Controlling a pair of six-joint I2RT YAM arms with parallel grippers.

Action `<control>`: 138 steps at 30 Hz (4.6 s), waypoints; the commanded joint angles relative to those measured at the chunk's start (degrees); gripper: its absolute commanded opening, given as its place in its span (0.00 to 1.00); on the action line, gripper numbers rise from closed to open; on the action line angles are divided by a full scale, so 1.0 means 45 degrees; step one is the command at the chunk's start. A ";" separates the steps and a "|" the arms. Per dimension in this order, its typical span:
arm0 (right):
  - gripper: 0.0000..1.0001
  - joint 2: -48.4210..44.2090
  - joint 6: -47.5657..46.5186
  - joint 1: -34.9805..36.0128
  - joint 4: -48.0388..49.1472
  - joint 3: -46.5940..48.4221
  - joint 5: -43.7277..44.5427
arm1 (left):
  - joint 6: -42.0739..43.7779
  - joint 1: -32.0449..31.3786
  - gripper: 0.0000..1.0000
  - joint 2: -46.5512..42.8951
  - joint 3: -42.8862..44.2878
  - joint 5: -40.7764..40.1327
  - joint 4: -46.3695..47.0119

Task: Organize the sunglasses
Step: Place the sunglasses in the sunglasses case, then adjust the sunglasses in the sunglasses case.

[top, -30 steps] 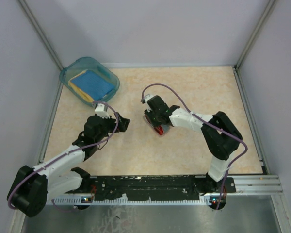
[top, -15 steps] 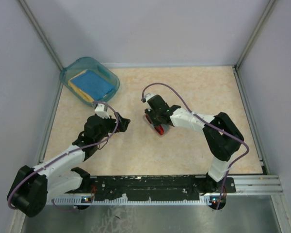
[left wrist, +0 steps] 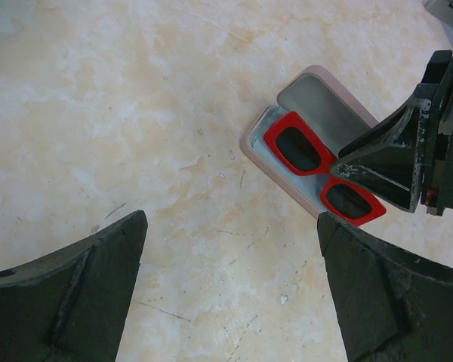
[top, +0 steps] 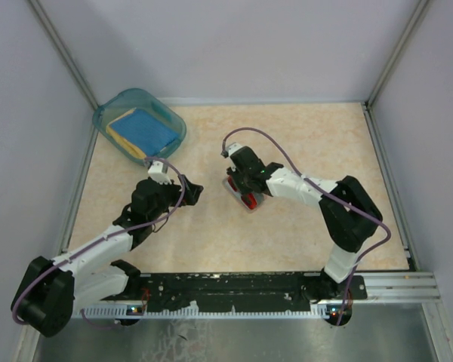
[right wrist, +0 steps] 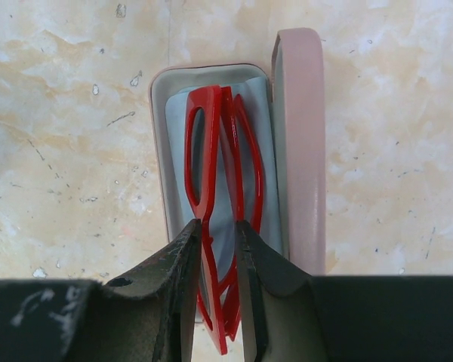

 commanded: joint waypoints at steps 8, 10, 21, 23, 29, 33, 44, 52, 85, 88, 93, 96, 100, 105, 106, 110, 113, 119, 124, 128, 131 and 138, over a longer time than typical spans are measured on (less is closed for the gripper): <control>0.26 -0.0855 -0.0412 0.0099 0.0200 0.0374 0.0492 | -0.0097 0.0064 1.00 0.0102 0.0037 0.0188 0.0256; 0.26 -0.0859 -0.0425 0.0099 0.0231 0.0362 0.0452 | -0.0087 0.0054 1.00 0.0162 0.0077 0.0210 0.0288; 0.26 -0.1475 -0.0548 0.0187 0.0504 0.0255 0.0006 | -0.0053 0.0055 1.00 0.0615 0.0266 0.0436 0.0567; 0.26 -0.1491 -0.0568 0.0237 0.0505 0.0256 -0.0149 | -0.0033 0.0065 1.00 0.0712 0.0307 0.0448 0.0602; 0.26 -0.1551 -0.0461 0.0507 0.0702 0.0180 -0.0767 | -0.0028 0.0055 1.00 0.1019 0.0380 0.0566 0.0801; 0.26 -0.1345 -0.0330 0.0734 0.0818 0.0123 -0.1245 | -0.0047 0.0065 1.00 0.1030 0.0331 0.0583 0.0827; 0.28 -0.0110 -0.0159 0.0858 0.0786 0.0192 -0.1307 | -0.0048 0.0065 1.00 0.0580 0.0022 0.0403 0.0730; 0.29 0.0088 -0.0064 0.0861 0.0764 0.0209 -0.0699 | -0.0107 0.0059 1.00 0.0577 -0.0067 0.0303 0.0730; 0.28 0.0784 -0.0121 0.0857 0.0784 0.0775 -0.0365 | -0.0146 0.0065 1.00 0.0555 -0.0114 0.0020 0.0652; 0.27 0.0816 -0.0151 0.0866 0.0777 0.0831 -0.0342 | -0.0141 0.0049 1.00 0.0562 -0.0114 0.0019 0.0652; 0.26 0.0878 -0.0191 0.0840 0.0780 0.0937 -0.0312 | -0.0145 0.0058 1.00 0.0526 -0.0114 0.0000 0.0654; 0.24 0.0919 -0.0197 0.0840 0.0778 0.0996 -0.0277 | -0.0143 0.0049 1.00 0.0536 -0.0139 -0.0019 0.0642; 0.23 0.1005 -0.0218 0.0811 0.0742 0.1045 -0.0269 | -0.0121 0.0055 1.00 0.0487 -0.0133 -0.0067 0.0617; 0.18 0.1008 -0.0218 0.0751 0.0734 0.1049 -0.0292 | -0.0126 0.0056 1.00 0.0467 -0.0153 -0.0073 0.0613; 0.17 0.1015 -0.0230 0.0742 0.0721 0.1046 -0.0305 | -0.0126 0.0062 1.00 0.0487 -0.0143 -0.0078 0.0613; 0.15 0.0969 -0.0237 0.0724 0.0703 0.1046 -0.0297 | -0.0146 0.0058 1.00 0.0460 -0.0150 -0.0078 0.0613; 0.13 0.0922 -0.0247 0.0707 0.0684 0.1031 -0.0287 | -0.0145 0.0060 1.00 0.0459 -0.0151 -0.0078 0.0613; 0.11 0.0769 -0.0287 0.0682 0.0648 0.0941 -0.0273 | -0.0145 0.0063 1.00 0.0457 -0.0134 -0.0059 0.0615; 0.09 0.0522 -0.0315 0.0645 0.0659 0.0752 -0.0238 | -0.0164 0.0051 1.00 0.0443 -0.0133 -0.0040 0.0613; 0.09 0.0333 -0.0374 0.0624 0.0717 0.0610 -0.0237 | -0.0165 0.0054 1.00 0.0438 -0.0114 -0.0039 0.0605; 0.08 0.0225 -0.0396 0.0610 0.0759 0.0530 -0.0237 | -0.0165 0.0056 1.00 0.0482 -0.0095 -0.0039 0.0603; 0.07 0.0075 -0.0545 0.0580 0.0776 0.0387 -0.0336 | -0.0165 0.0063 1.00 0.0491 -0.0076 -0.0029 0.0573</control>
